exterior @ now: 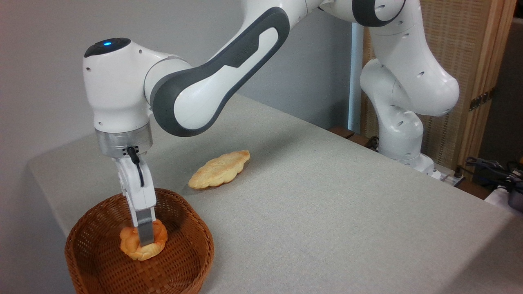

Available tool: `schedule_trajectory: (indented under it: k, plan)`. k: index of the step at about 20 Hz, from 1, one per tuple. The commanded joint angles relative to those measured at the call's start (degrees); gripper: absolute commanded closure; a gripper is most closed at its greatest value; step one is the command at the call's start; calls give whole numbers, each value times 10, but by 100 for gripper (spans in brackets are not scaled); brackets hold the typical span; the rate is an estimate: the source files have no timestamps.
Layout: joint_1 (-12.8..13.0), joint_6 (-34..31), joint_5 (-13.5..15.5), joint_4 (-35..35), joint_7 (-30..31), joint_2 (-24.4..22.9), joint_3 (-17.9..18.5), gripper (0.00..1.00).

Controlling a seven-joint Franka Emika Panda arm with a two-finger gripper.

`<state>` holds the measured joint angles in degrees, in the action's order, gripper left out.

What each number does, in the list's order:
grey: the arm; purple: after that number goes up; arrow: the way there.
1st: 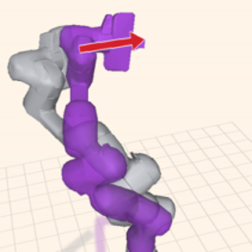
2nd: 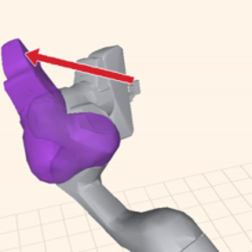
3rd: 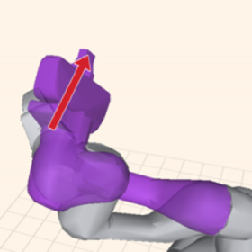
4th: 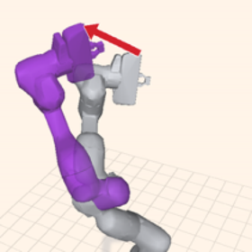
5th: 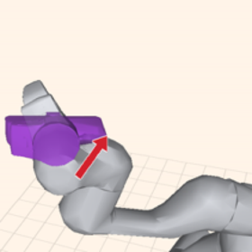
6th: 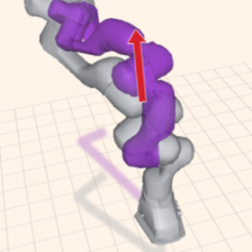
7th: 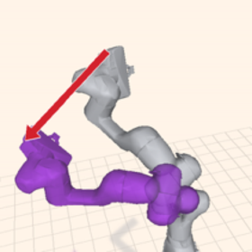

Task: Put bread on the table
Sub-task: 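Close the gripper on the round orange bun inside the basket, then lift the bun out of the basket and lower it onto the table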

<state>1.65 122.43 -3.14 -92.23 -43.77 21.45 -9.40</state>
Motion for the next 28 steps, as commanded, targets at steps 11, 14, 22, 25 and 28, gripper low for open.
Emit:
schedule_trajectory:
  k: [11, 14, 22, 25, 28]
  plan:
    - [-31, -103, 27, 15, 14, -106, -20, 84]
    - [-31, -198, 27, 8, 8, -151, -1, 80]
    - [-28, -267, 18, -135, -3, -235, 22, 40]
    - [-26, -178, 17, -208, -13, -231, 22, 17]
    - [-26, -149, 13, -230, -14, -230, 22, 0]
